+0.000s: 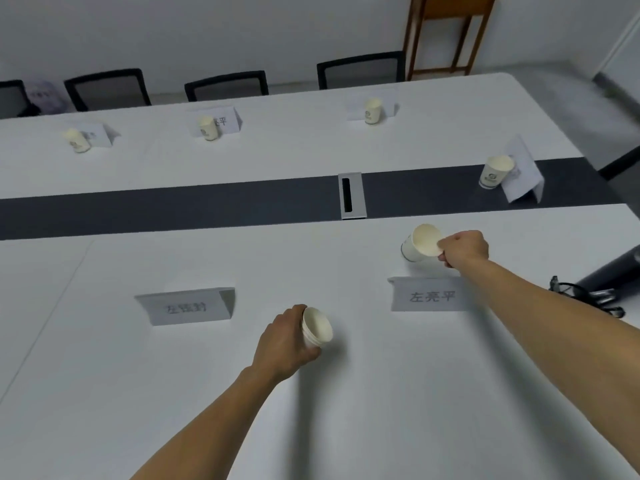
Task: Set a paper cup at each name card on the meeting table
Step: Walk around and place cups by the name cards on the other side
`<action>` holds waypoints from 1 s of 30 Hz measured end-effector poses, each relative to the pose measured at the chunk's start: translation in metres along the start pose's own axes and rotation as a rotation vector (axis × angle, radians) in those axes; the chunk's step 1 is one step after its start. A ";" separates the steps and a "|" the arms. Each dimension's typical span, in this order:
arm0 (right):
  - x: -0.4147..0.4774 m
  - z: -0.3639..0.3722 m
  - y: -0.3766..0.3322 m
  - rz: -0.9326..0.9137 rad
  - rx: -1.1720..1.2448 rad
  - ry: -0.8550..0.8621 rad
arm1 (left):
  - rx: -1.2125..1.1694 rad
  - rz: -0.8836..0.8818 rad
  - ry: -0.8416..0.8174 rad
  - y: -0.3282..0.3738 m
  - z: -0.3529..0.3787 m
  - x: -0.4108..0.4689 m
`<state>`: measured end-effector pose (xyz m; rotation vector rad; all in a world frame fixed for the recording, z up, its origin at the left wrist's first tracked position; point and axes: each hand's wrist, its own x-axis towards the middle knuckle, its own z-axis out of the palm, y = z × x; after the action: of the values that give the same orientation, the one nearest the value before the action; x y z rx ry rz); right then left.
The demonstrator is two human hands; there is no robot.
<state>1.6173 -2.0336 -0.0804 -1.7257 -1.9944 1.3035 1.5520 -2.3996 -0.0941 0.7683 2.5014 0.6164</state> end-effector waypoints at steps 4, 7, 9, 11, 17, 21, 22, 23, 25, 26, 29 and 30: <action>0.038 0.009 0.022 0.045 -0.107 0.026 | -0.005 -0.027 -0.054 0.001 0.018 0.018; 0.049 0.016 0.031 0.066 -0.181 -0.010 | -0.021 -0.040 -0.084 0.002 0.026 0.028; 0.054 0.019 0.035 0.088 -0.204 -0.026 | -0.024 -0.047 -0.097 0.002 0.028 0.036; 0.055 0.021 0.036 0.099 -0.212 -0.036 | -0.032 -0.047 -0.098 0.002 0.027 0.040; 0.042 0.011 0.027 0.083 -0.241 -0.011 | -0.047 -0.018 -0.075 -0.001 0.020 0.035; 0.003 0.018 0.004 -0.042 -0.241 0.005 | -0.064 -0.028 -0.020 -0.014 0.003 0.011; -0.011 0.025 -0.004 -0.092 -0.251 -0.015 | -0.070 -0.038 0.004 -0.021 -0.003 0.003; -0.027 0.033 -0.011 -0.150 -0.266 -0.040 | -0.081 -0.054 0.030 -0.028 -0.011 -0.008; -0.062 0.054 -0.023 -0.257 -0.297 -0.101 | -0.117 -0.080 0.092 -0.045 -0.027 -0.033; -0.082 0.065 -0.028 -0.305 -0.313 -0.127 | -0.138 -0.096 0.127 -0.056 -0.036 -0.048; -0.147 0.102 -0.039 -0.420 -0.370 -0.199 | -0.170 -0.138 0.214 -0.092 -0.062 -0.098; -0.172 0.116 -0.040 -0.456 -0.382 -0.222 | -0.168 -0.143 0.240 -0.107 -0.071 -0.120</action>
<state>1.5658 -2.2371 -0.0549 -1.1666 -2.7012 1.0403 1.5598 -2.5718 -0.0604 0.4727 2.6473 0.8991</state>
